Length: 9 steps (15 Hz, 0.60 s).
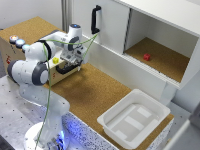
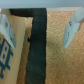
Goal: Close the cabinet drawer
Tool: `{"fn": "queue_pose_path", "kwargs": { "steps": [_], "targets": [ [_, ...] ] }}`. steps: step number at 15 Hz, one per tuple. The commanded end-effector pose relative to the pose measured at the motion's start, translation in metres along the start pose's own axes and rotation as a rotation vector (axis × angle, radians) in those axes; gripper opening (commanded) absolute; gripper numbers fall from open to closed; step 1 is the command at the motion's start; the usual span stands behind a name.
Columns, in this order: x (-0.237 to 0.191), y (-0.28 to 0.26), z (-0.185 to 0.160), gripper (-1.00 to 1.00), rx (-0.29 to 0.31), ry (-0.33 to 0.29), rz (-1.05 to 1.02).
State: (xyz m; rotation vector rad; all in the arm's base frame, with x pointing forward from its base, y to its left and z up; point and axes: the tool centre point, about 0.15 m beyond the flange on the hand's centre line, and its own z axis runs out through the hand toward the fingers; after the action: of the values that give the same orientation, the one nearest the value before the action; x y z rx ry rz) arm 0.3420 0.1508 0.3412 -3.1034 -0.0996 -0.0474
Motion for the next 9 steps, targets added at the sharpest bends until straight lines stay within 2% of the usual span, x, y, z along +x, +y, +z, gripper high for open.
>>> {"fn": "queue_pose_path", "kwargs": {
  "steps": [1, 5, 9],
  "targets": [
    [0.011, -0.005, 0.028, 1.00, 0.106, -0.016, 0.095],
    [0.011, 0.002, 0.038, 1.00, 0.144, -0.022, 0.123],
    [0.015, 0.002, 0.038, 1.00, 0.143, -0.019, 0.105]
  ]
}}
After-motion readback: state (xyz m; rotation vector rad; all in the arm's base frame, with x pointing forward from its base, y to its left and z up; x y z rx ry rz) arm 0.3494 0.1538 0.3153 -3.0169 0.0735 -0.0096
